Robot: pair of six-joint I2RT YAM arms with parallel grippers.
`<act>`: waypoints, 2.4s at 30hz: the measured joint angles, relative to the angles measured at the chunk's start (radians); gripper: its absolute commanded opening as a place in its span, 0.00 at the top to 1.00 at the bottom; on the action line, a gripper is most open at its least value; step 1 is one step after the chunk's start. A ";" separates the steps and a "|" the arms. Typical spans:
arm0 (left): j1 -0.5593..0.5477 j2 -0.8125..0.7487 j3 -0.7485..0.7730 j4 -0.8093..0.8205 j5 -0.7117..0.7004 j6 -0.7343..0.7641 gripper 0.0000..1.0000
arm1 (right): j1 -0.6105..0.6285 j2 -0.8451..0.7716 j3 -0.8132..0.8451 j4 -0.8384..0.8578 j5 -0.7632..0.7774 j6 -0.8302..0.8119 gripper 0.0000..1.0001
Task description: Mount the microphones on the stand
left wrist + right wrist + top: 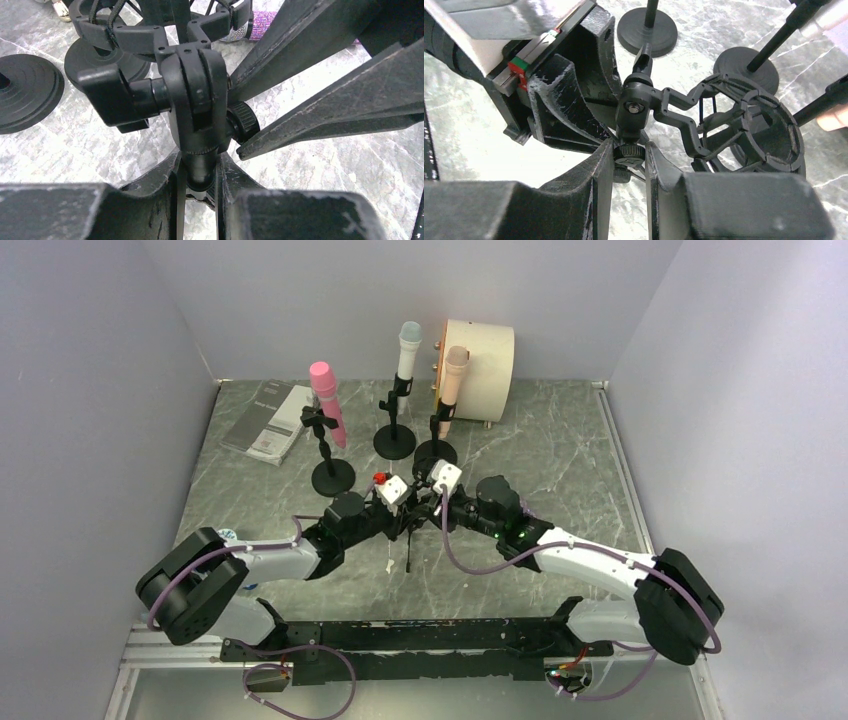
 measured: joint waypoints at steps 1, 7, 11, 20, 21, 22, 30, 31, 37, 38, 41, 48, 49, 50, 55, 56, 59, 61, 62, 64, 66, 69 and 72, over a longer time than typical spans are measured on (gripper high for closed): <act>0.000 0.000 0.002 -0.007 0.003 0.000 0.97 | 0.007 -0.002 -0.005 0.003 0.010 -0.023 0.81; 0.003 -0.001 0.008 -0.020 0.016 0.000 0.97 | 0.008 -0.007 0.016 -0.047 0.041 0.018 0.47; 0.004 -0.001 0.008 -0.020 0.018 0.000 0.97 | -0.007 -0.027 0.060 -0.139 0.078 0.179 0.41; 0.004 -0.012 0.008 -0.041 -0.001 0.006 0.97 | -0.021 -0.172 -0.016 -0.183 0.182 0.787 0.32; 0.004 -0.018 0.008 -0.050 -0.002 0.005 0.97 | -0.021 -0.177 -0.044 -0.163 0.188 0.868 0.30; 0.004 -0.023 0.008 -0.058 -0.002 0.004 0.97 | -0.021 -0.178 -0.073 -0.137 0.191 0.939 0.30; 0.004 -0.035 0.013 -0.090 0.001 0.000 0.97 | -0.018 -0.095 -0.140 0.013 0.205 1.254 0.37; 0.004 -0.035 0.013 -0.090 0.003 0.000 0.97 | -0.018 -0.085 -0.141 0.042 0.208 1.270 0.40; 0.005 -0.053 0.013 -0.122 0.019 0.001 0.97 | -0.018 -0.069 -0.144 0.135 0.222 1.312 0.55; 0.006 -0.055 0.013 -0.124 0.019 0.002 0.97 | -0.017 -0.069 -0.144 0.137 0.227 1.314 0.54; 0.006 -0.062 0.013 -0.137 0.020 0.005 0.97 | -0.018 -0.069 -0.144 0.138 0.242 1.318 0.46; 0.007 -0.079 0.013 -0.166 0.031 0.005 0.97 | -0.017 -0.054 -0.150 0.172 0.214 1.317 0.45; 0.007 -0.080 0.013 -0.167 0.031 0.005 0.97 | -0.017 -0.046 -0.156 0.190 0.205 1.317 0.45; 0.007 -0.081 0.012 -0.167 0.032 0.005 0.97 | -0.017 -0.039 -0.159 0.198 0.196 1.317 0.45; 0.008 -0.084 -0.003 -0.145 0.045 0.005 0.98 | -0.017 -0.017 -0.177 0.225 0.152 1.304 0.51; 0.008 -0.084 -0.010 -0.134 0.047 0.005 0.97 | -0.017 -0.017 -0.180 0.231 0.145 1.297 0.53; 0.008 -0.084 -0.027 -0.102 0.053 0.004 0.97 | -0.017 -0.017 -0.187 0.254 0.136 1.277 0.55; 0.008 -0.084 -0.029 -0.097 0.056 0.005 0.97 | -0.017 -0.017 -0.190 0.267 0.134 1.260 0.54; 0.009 -0.084 -0.029 -0.097 0.058 0.005 0.97 | -0.017 -0.017 -0.190 0.269 0.133 1.249 0.52; 0.009 -0.083 -0.029 -0.095 0.064 0.006 0.97 | -0.017 -0.017 -0.190 0.269 0.132 1.233 0.49; 0.009 -0.083 -0.030 -0.093 0.065 0.006 0.97 | -0.017 -0.017 -0.190 0.268 0.128 1.222 0.49; 0.010 -0.083 -0.032 -0.090 0.071 0.008 0.97 | -0.017 -0.015 -0.190 0.269 0.119 1.215 0.55; 0.010 -0.080 -0.032 -0.085 0.079 0.008 0.98 | -0.017 -0.003 -0.190 0.287 0.105 1.212 0.62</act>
